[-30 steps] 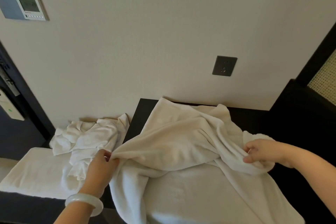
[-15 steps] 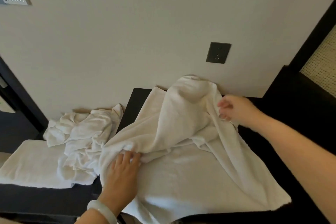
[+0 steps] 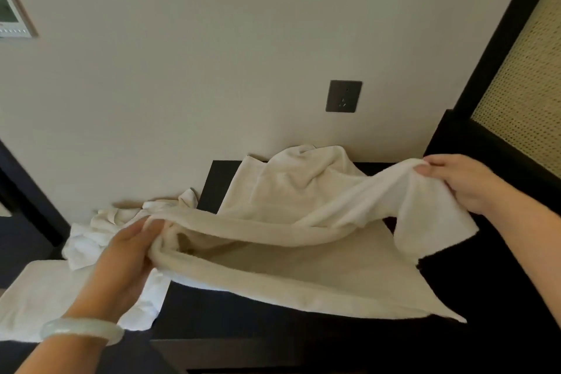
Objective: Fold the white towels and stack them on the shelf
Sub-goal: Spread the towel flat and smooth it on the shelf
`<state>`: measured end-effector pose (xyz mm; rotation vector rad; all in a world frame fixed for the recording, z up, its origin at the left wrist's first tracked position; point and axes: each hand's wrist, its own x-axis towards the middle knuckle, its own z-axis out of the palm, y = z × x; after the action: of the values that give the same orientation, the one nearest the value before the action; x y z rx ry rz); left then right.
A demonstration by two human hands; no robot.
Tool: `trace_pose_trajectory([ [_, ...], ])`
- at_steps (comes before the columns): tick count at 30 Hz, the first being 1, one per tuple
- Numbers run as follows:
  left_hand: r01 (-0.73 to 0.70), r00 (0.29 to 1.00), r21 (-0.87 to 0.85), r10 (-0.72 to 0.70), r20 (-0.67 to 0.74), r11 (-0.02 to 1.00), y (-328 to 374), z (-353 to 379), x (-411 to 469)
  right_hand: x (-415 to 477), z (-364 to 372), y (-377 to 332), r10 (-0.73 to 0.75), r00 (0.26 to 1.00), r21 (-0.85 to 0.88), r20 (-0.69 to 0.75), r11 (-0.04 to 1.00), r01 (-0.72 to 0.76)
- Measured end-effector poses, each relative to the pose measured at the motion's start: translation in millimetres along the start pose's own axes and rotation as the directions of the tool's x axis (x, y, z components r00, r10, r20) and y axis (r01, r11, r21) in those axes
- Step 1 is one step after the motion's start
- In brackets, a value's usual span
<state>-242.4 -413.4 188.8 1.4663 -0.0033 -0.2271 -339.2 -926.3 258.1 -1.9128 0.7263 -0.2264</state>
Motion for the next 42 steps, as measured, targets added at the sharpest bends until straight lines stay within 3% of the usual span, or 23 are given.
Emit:
trace_pose_trajectory([
  [2, 0.088, 0.996, -0.244, -0.079, 0.048, 0.966, 11, -9, -3, 9, -23, -30, -0.020, 0.999, 0.249, 0.027, 0.968, 0.013],
  [5, 0.209, 0.978, -0.325, -0.197, 0.070, 0.922, 6, -14, -6, 29, -28, -62, -0.026, 1.000, 0.403, 0.005, 0.915, 0.022],
  [7, 0.247, 0.965, -0.157, -0.257, -0.046, 0.956, -12, -18, -7, 41, -14, -64, -0.043, 0.997, 0.220, -0.057, 0.974, 0.055],
  [9, 0.267, 0.956, 0.244, -0.224, -0.190, 0.932, -30, -21, -11, 50, 9, -48, -0.074, 0.989, -0.188, -0.124, 0.981, 0.050],
  [11, 0.274, 0.954, 0.530, -0.157, -0.256, 0.802, -43, -19, -18, 47, 33, -22, -0.111, 0.981, -0.406, -0.159, 0.913, 0.038],
  [14, 0.299, 0.954, 0.744, -0.172, -0.245, 0.597, -63, -14, -27, 27, 68, 32, -0.007, 0.986, -0.496, -0.165, 0.865, -0.077],
  [16, 0.237, 0.971, 0.849, -0.151, -0.187, 0.472, -75, -12, -27, 6, 86, 72, 0.044, 0.992, -0.575, -0.122, 0.812, -0.106],
  [19, 0.060, 0.995, 0.973, -0.090, -0.041, 0.221, -86, -10, -21, -29, 106, 119, 0.095, 0.986, -0.606, 0.138, 0.795, 0.008],
  [22, -0.125, 0.988, 0.991, 0.085, 0.129, -0.052, -85, -7, -21, -52, 118, 151, 0.089, 0.950, -0.759, 0.299, 0.625, 0.181],
  [24, -0.157, 0.980, 0.984, 0.107, 0.165, -0.083, -83, -3, -20, -60, 123, 161, -0.046, 0.958, -0.797, 0.284, 0.543, 0.263],
  [29, -0.197, 0.946, 0.973, 0.238, 0.221, -0.119, -81, 15, -22, -67, 127, 165, -0.188, 0.950, -0.777, 0.250, 0.546, 0.313],
  [33, -0.292, 0.913, 0.952, 0.270, 0.306, -0.094, -89, 38, -27, -74, 130, 163, -0.168, 0.972, -0.747, 0.166, 0.622, 0.235],
  [37, -0.252, 0.935, 0.960, 0.227, 0.274, -0.120, -97, 47, -23, -90, 130, 162, -0.136, 0.986, -0.651, 0.094, 0.741, 0.164],
  [40, -0.244, 0.940, 0.961, 0.210, 0.268, -0.132, -96, 49, -20, -110, 129, 154, -0.169, 0.985, -0.415, 0.021, 0.895, 0.163],
  [42, -0.287, 0.929, 0.954, 0.218, 0.298, -0.083, -93, 55, -18, -126, 127, 148, -0.233, 0.966, -0.304, 0.109, 0.918, 0.255],
])
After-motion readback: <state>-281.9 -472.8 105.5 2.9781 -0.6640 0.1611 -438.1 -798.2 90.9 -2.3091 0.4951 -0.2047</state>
